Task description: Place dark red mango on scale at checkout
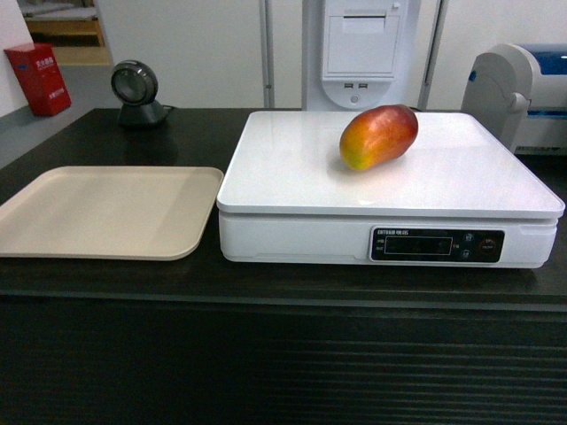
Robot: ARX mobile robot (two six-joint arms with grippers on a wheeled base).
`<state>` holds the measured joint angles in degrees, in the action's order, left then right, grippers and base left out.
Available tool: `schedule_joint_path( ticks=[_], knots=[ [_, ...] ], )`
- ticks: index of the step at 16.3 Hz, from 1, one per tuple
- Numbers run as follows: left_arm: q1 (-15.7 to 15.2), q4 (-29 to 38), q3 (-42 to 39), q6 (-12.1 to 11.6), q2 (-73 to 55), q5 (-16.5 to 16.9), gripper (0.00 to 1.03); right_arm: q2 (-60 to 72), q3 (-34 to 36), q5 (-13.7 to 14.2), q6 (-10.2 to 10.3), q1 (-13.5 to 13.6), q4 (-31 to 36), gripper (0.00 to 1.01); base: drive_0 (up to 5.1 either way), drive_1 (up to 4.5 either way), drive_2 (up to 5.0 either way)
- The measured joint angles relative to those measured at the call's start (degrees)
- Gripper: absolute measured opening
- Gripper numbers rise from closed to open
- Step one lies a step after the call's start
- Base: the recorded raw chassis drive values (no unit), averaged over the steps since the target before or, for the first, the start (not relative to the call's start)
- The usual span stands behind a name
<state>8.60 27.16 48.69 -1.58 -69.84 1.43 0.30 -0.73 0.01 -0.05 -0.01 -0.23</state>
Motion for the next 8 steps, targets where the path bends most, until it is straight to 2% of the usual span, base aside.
schedule_joint_path(
  ticks=[1, 2, 3, 4, 5, 6, 8],
  knots=[
    [-1.9, -7.1, -1.3, 0.3, 5.0, -3.0, 0.91, 0.0, 0.0, 0.0, 0.0, 0.0, 0.0, 0.98, 0.0, 0.0, 0.0],
    [-4.0, -9.4, -5.9, 0.7, 11.6, -5.4, 0.78, 0.0, 0.0, 0.0, 0.0, 0.0, 0.0, 0.98, 0.0, 0.0, 0.0],
    [-5.0, -7.7, -10.7, 1.2, 15.5, -5.8, 0.67, 0.0, 0.0, 0.0, 0.0, 0.0, 0.0, 0.98, 0.0, 0.0, 0.0],
    [-5.1, -5.3, -15.4, 1.2, 17.9, -5.4, 0.55, 0.0, 0.0, 0.0, 0.0, 0.0, 0.0, 0.98, 0.0, 0.0, 0.0],
    [-6.6, -4.3, -19.2, 1.2, 19.0, -2.3, 0.44, 0.0, 0.0, 0.0, 0.0, 0.0, 0.0, 0.98, 0.0, 0.0, 0.0],
    [-8.3, -3.5, -23.2, 1.2, 19.8, -1.6, 0.33, 0.0, 0.0, 0.0, 0.0, 0.0, 0.0, 0.98, 0.0, 0.0, 0.0],
    [-8.7, -1.3, -29.0, 1.3, 24.1, -1.6, 0.1, 0.0, 0.0, 0.0, 0.0, 0.0, 0.0, 0.98, 0.0, 0.0, 0.0]
  ],
)
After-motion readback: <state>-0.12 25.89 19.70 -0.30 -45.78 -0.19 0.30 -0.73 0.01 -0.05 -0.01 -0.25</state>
